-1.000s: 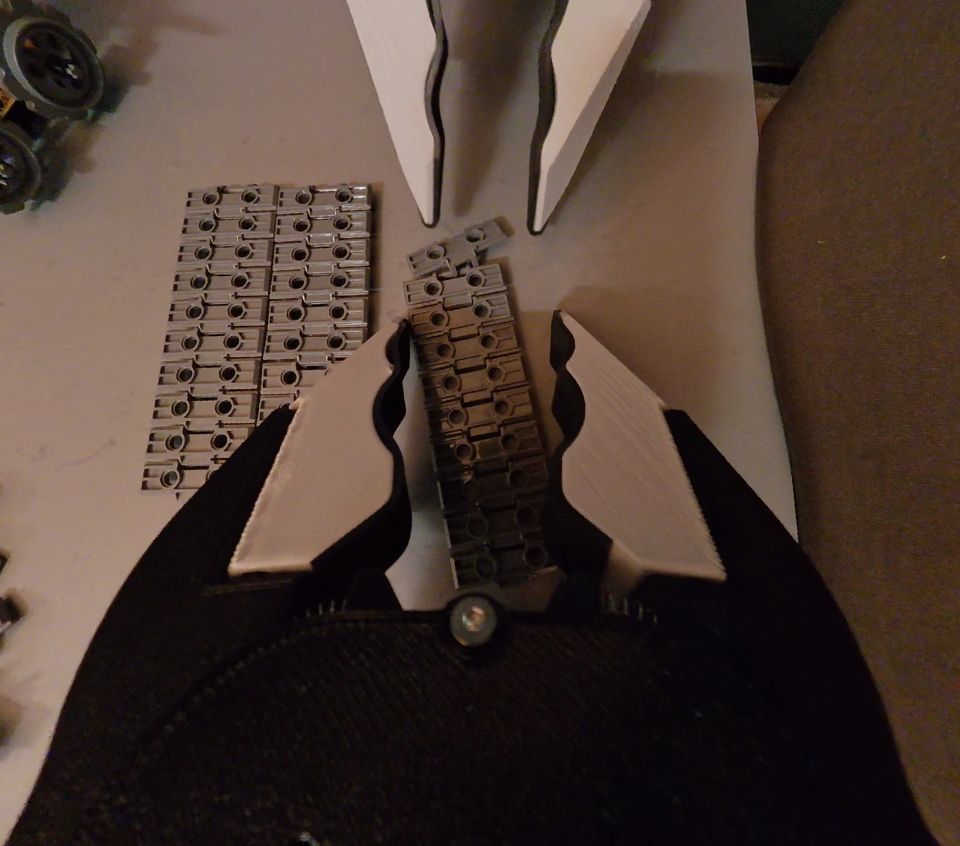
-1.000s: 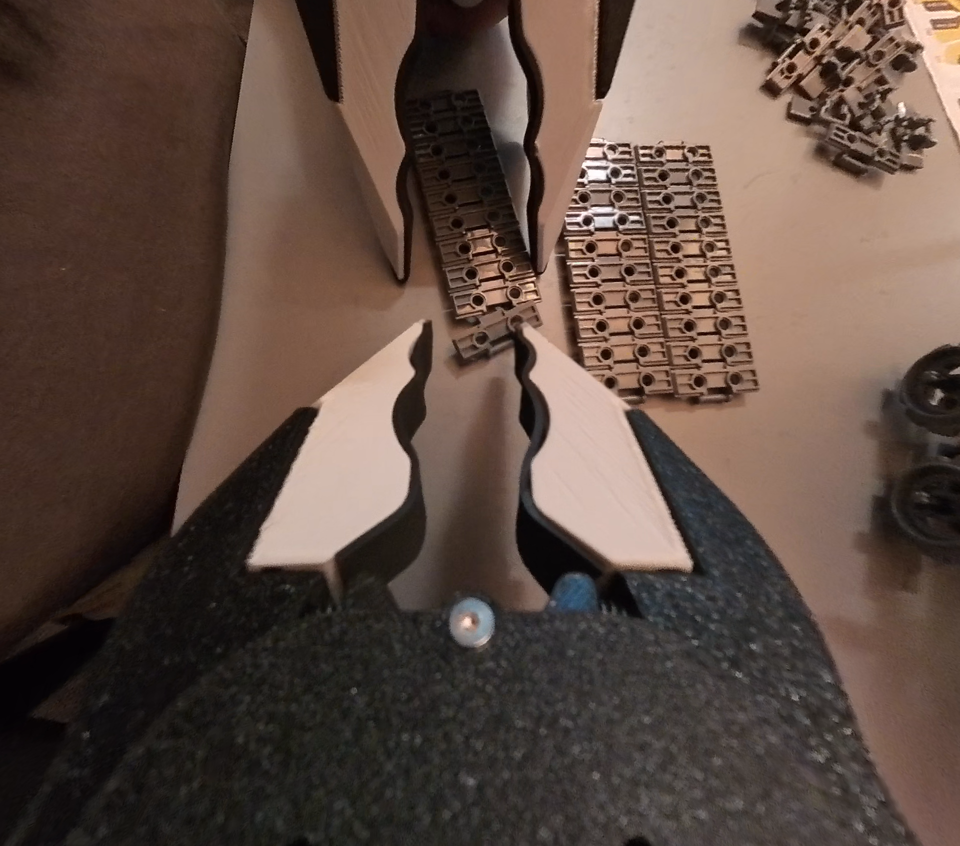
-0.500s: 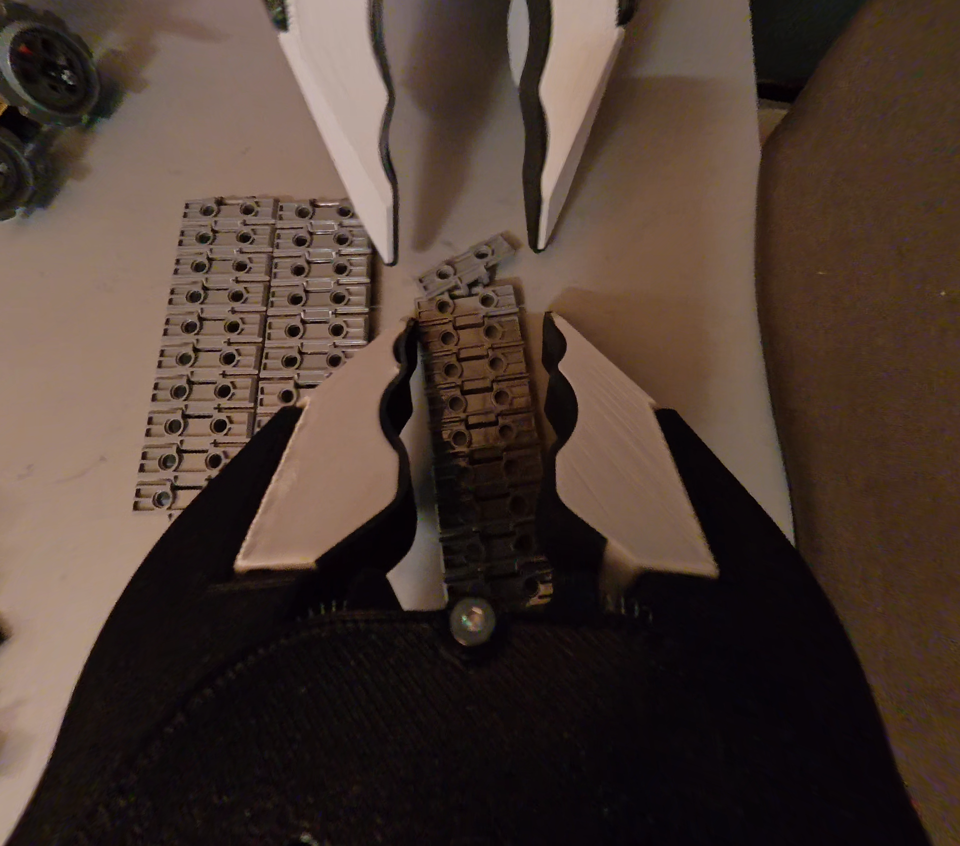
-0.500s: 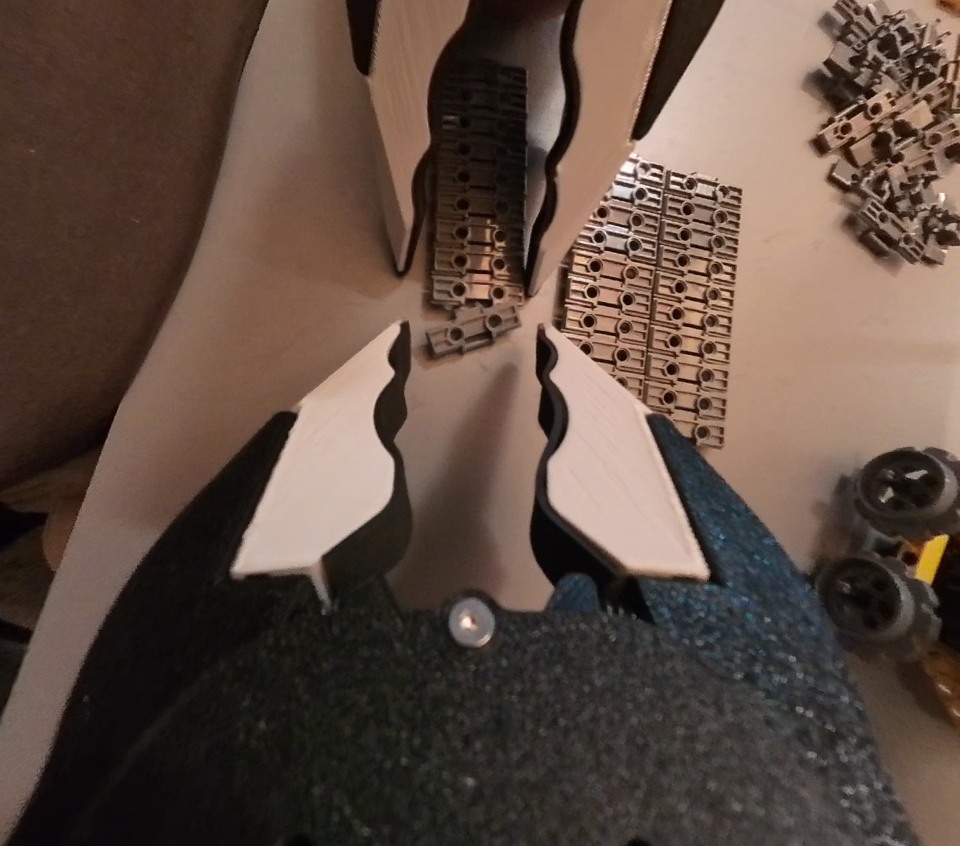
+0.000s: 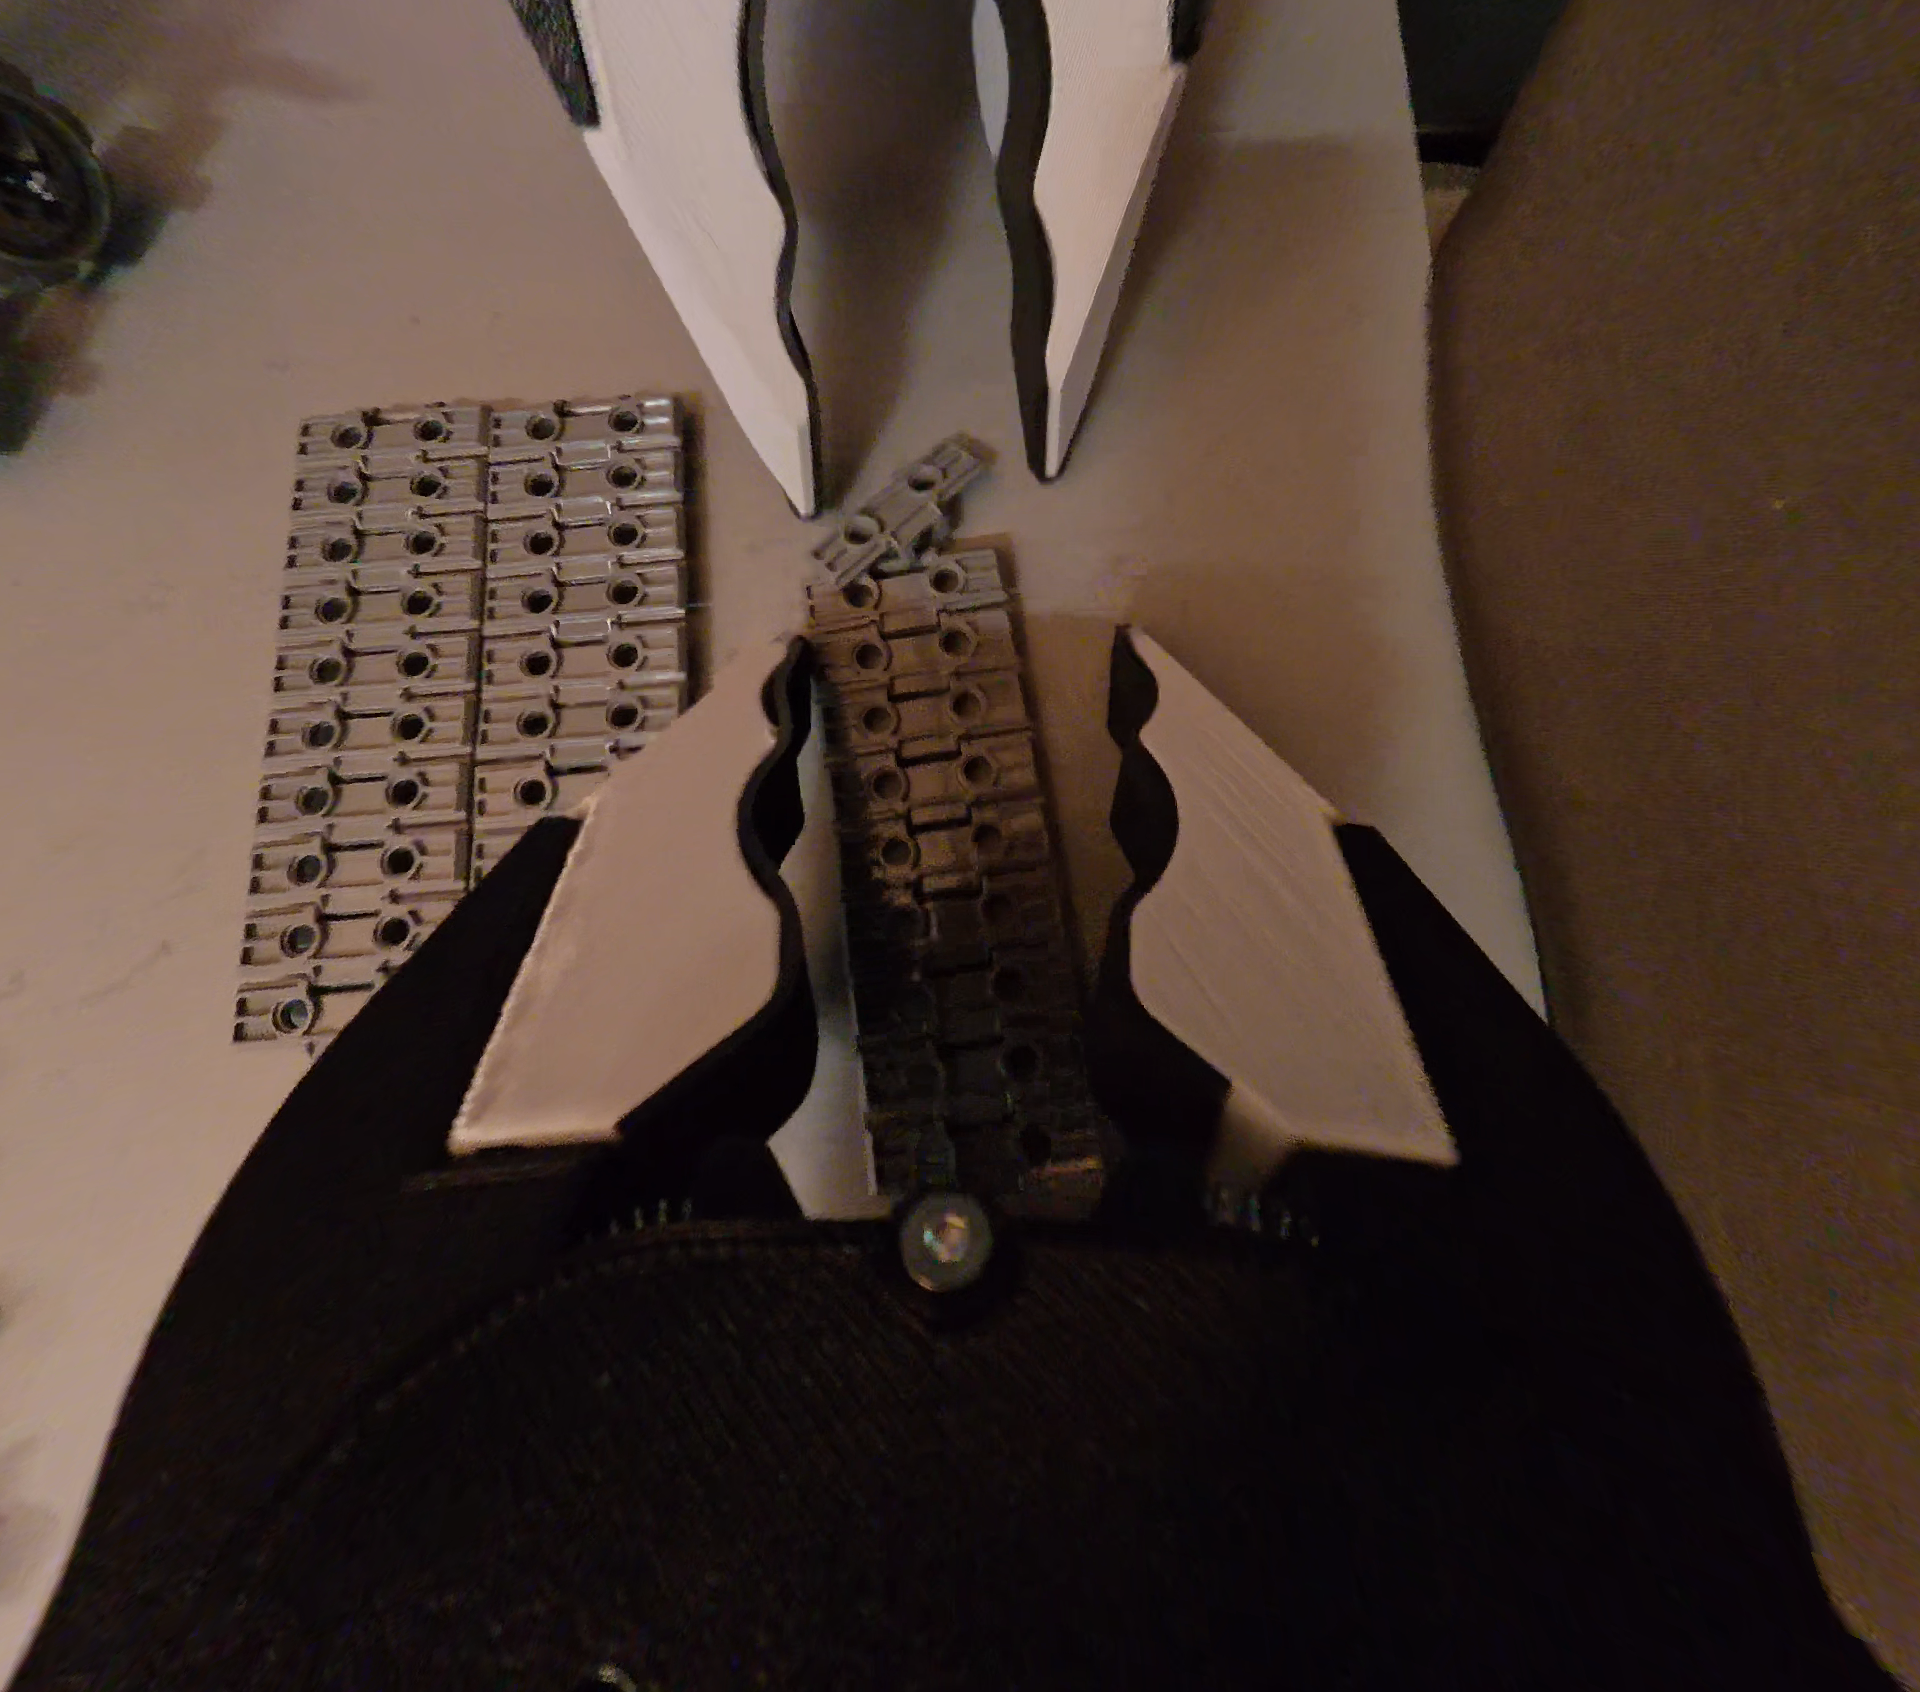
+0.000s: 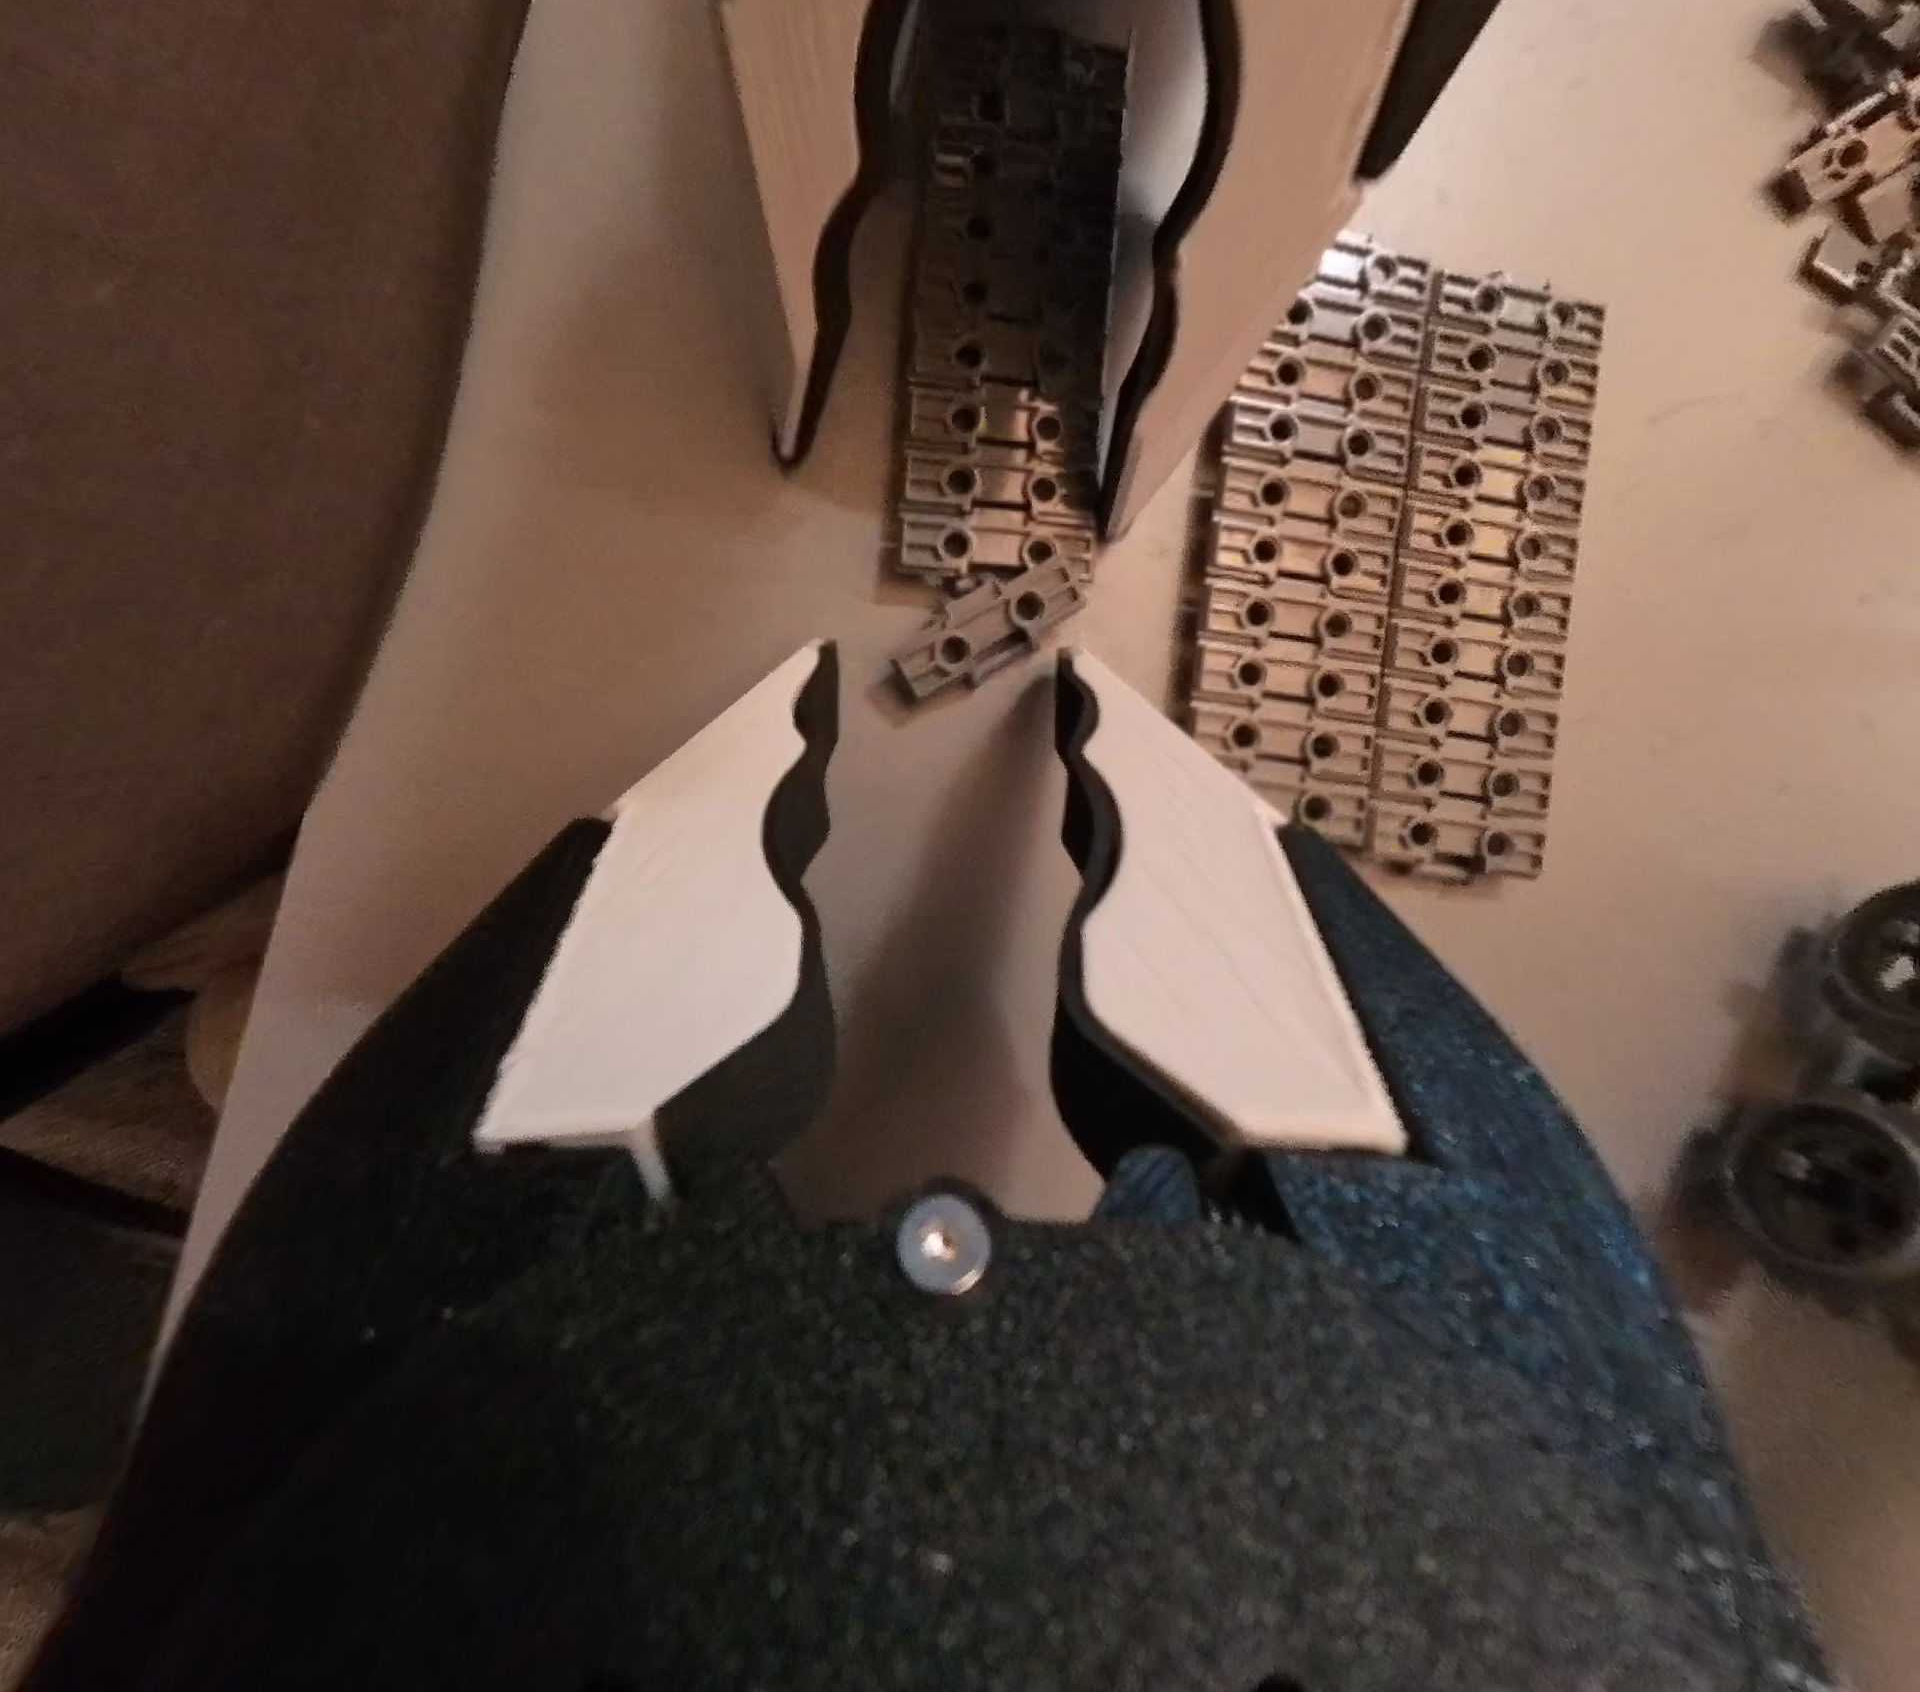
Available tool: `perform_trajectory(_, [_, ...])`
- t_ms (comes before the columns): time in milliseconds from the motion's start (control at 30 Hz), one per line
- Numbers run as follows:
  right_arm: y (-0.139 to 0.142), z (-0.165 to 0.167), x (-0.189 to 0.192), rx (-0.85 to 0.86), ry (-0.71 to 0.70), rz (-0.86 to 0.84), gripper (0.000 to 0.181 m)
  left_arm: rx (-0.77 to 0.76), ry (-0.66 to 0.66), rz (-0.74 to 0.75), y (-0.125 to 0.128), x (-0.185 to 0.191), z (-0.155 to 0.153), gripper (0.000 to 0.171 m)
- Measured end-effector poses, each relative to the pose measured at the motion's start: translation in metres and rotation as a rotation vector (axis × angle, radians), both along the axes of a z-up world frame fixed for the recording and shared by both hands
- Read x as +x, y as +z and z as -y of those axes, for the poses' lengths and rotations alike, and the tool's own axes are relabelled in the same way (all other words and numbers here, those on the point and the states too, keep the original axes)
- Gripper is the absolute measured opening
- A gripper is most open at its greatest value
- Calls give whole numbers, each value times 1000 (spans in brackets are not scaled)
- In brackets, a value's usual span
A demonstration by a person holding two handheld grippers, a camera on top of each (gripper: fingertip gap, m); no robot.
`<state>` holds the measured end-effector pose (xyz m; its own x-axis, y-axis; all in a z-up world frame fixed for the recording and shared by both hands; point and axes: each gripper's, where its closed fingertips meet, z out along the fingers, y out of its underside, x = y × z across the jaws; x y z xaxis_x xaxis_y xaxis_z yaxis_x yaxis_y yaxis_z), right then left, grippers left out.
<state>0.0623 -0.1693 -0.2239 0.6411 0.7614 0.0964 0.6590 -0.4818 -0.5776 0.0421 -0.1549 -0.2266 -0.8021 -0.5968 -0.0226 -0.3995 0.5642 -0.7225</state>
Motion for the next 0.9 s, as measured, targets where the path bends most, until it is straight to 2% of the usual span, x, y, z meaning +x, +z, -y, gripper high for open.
perform_trajectory(67, [1,7,0,8,-34,7,47,-40,-17,27,8,-6,-7,58])
perform_trajectory(200, [-1,20,-7,-7,-113,-58,50,-252,-2,32,37,-15,-20,62])
perform_trajectory(267, [-1,19,-9,18,-153,-86,50,-294,14,32,41,-15,-25,64])
perform_trajectory(367, [-2,16,-12,33,-200,-131,51,-233,24,14,31,-12,-22,75])
perform_trajectory(533, [-2,15,-17,46,-241,-164,56,-129,30,13,18,-9,-18,76])
perform_trajectory(733, [-1,16,-21,45,-246,-167,54,-106,38,6,14,-6,-17,74])
perform_trajectory(900, [4,14,-24,62,-242,-187,54,-145,48,23,20,-5,-19,71])
